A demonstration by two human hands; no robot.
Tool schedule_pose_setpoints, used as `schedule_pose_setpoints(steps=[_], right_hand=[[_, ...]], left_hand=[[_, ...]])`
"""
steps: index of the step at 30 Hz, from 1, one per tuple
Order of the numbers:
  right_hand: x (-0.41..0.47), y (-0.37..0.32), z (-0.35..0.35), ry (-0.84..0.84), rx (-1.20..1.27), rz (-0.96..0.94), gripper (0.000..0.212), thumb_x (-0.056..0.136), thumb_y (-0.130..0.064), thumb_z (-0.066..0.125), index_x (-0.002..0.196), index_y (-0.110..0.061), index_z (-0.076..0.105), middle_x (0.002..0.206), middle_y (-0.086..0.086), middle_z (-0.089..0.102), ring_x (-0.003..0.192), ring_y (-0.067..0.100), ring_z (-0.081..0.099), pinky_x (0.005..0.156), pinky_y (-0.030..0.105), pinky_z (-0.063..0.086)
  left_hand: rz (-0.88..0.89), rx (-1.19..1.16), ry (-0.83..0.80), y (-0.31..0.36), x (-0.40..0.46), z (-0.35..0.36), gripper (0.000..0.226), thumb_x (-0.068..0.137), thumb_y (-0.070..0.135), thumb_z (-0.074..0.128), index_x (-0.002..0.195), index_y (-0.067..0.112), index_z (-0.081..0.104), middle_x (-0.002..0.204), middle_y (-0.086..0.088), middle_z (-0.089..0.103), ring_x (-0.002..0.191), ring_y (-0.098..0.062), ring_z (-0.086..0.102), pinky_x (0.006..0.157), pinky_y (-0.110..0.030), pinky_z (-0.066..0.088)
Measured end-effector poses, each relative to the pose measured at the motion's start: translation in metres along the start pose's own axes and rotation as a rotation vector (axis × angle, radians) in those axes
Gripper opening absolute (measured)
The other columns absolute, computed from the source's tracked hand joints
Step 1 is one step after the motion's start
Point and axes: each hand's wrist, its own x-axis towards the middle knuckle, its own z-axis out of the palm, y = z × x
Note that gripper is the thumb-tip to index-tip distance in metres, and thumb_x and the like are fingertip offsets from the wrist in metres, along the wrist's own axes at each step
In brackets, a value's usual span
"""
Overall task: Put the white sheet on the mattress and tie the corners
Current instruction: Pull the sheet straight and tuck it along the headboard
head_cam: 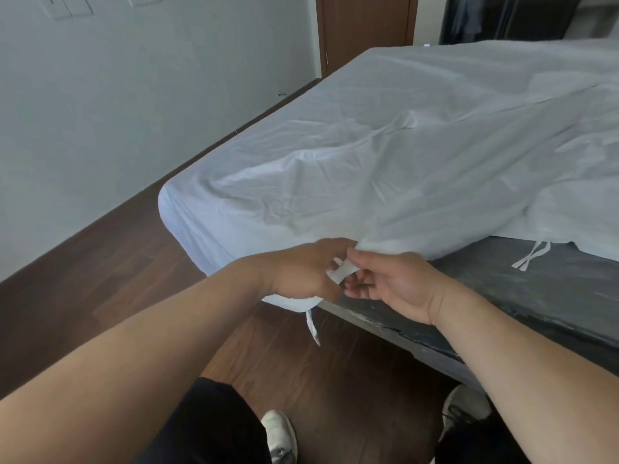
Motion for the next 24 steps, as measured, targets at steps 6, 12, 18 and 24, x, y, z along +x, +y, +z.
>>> schedule_pose_setpoints(steps=[6, 12, 18, 24], right_hand=[[-0.006, -0.006, -0.01, -0.108, -0.003, 0.021, 0.037, 0.094, -0.039, 0.068, 0.116, -0.009, 0.07, 0.113, 0.016, 0.056, 0.099, 0.026, 0.061, 0.086, 0.039, 0.055], [-0.025, -0.013, -0.045, -0.213, -0.081, 0.227, 0.078, 0.071, -0.063, 0.082, 0.117, -0.002, 0.07, 0.116, 0.026, 0.068, 0.108, 0.039, 0.067, 0.094, 0.05, 0.053], [-0.045, -0.015, -0.086, 0.215, -0.021, 0.381, 0.087, 0.077, -0.084, 0.058, 0.124, -0.011, 0.069, 0.115, 0.019, 0.073, 0.101, 0.032, 0.068, 0.091, 0.045, 0.052], [-0.04, -0.009, -0.11, 0.814, 0.348, 0.165, 0.03, 0.098, -0.037, 0.064, 0.124, -0.022, 0.06, 0.115, 0.0, 0.072, 0.094, 0.016, 0.068, 0.069, 0.034, 0.052]], left_hand=[[0.108, 0.216, 0.253, 0.01, 0.007, 0.023, 0.016, 0.093, 0.03, 0.069, 0.092, 0.032, 0.053, 0.096, 0.008, 0.063, 0.088, -0.011, 0.061, 0.083, -0.041, 0.054], [0.097, 0.278, 0.119, 0.004, 0.009, 0.042, 0.023, 0.091, 0.036, 0.074, 0.09, 0.02, 0.058, 0.09, 0.002, 0.065, 0.088, -0.018, 0.062, 0.081, -0.037, 0.05], [0.092, 0.343, 0.067, 0.002, 0.014, 0.058, 0.033, 0.094, 0.032, 0.068, 0.074, 0.028, 0.043, 0.076, 0.006, 0.054, 0.074, -0.014, 0.053, 0.065, -0.029, 0.037], [0.053, 0.468, -0.113, -0.01, 0.022, 0.076, 0.012, 0.096, 0.026, 0.06, 0.085, 0.026, 0.055, 0.082, 0.009, 0.059, 0.082, -0.016, 0.058, 0.074, -0.036, 0.046]])
